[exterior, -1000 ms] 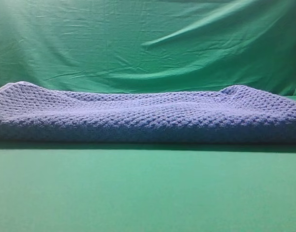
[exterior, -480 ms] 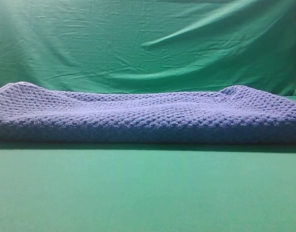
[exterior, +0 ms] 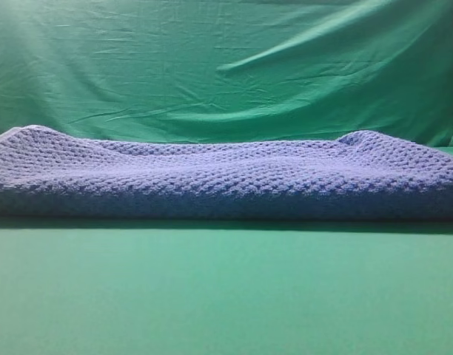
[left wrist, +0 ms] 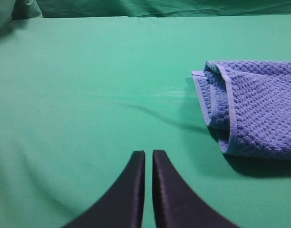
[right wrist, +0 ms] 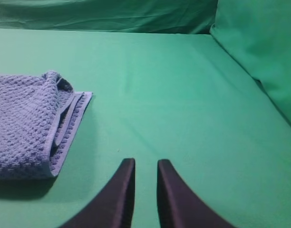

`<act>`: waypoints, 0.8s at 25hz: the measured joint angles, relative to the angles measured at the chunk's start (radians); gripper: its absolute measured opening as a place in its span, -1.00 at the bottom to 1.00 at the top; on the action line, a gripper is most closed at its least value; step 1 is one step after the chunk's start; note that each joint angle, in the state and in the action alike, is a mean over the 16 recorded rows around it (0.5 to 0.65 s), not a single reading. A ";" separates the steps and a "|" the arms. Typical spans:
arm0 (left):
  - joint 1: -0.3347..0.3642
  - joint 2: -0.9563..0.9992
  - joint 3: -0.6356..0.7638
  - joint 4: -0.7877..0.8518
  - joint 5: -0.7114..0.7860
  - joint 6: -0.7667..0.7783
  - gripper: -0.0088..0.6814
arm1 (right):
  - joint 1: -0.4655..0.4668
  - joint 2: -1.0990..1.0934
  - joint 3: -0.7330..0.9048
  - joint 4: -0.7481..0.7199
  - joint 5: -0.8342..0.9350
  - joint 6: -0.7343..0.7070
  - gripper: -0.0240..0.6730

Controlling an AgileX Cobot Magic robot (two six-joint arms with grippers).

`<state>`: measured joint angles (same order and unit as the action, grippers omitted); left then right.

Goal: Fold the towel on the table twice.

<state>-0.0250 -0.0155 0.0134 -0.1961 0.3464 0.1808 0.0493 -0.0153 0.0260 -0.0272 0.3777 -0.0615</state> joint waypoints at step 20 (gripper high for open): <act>0.000 0.000 0.000 0.000 0.000 0.000 -0.77 | -0.019 0.000 0.000 0.000 0.000 0.000 -0.64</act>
<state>-0.0250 -0.0155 0.0134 -0.1961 0.3464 0.1808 0.0305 -0.0153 0.0260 -0.0272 0.3777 -0.0615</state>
